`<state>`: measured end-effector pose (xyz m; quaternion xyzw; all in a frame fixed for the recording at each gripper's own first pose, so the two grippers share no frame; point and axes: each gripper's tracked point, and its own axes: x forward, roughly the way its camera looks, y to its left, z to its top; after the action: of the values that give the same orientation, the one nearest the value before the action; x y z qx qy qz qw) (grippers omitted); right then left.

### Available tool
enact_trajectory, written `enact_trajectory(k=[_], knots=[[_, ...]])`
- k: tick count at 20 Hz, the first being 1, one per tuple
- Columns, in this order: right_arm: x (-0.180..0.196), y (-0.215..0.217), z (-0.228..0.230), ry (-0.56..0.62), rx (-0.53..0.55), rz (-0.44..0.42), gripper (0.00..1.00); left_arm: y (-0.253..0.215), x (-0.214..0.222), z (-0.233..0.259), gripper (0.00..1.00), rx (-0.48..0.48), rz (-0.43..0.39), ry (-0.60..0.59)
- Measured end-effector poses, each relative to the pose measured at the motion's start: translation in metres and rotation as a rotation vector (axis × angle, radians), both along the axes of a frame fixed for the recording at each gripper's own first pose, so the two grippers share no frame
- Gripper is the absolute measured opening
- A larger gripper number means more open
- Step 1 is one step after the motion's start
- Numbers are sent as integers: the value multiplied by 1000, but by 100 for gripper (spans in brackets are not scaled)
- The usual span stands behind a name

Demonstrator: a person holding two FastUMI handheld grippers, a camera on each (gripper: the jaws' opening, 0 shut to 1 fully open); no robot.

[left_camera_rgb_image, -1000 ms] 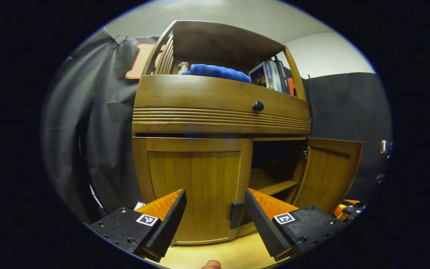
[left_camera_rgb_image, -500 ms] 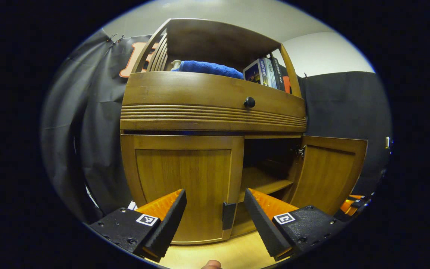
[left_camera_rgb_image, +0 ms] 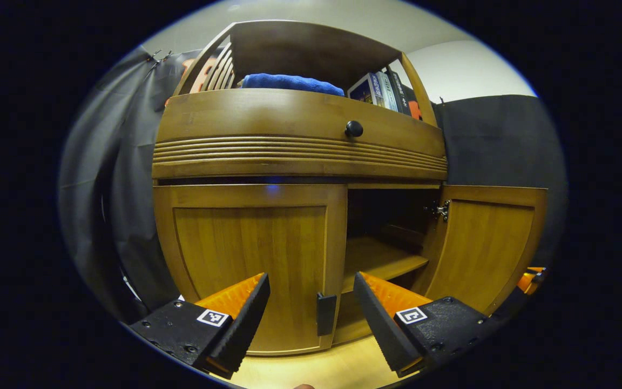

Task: Open the right door of the double-door shoe cabinet with the right hand, and open the left door with the left hand.

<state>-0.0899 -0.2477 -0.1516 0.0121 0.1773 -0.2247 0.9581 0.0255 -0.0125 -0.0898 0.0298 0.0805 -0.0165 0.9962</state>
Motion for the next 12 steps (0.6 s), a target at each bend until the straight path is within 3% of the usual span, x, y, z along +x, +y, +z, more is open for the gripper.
enact_trajectory(k=[12], knots=[[-23, -54, 18, -16, -7, -46, 22, -12, 30, -39, 95, -59, 15, 50]])
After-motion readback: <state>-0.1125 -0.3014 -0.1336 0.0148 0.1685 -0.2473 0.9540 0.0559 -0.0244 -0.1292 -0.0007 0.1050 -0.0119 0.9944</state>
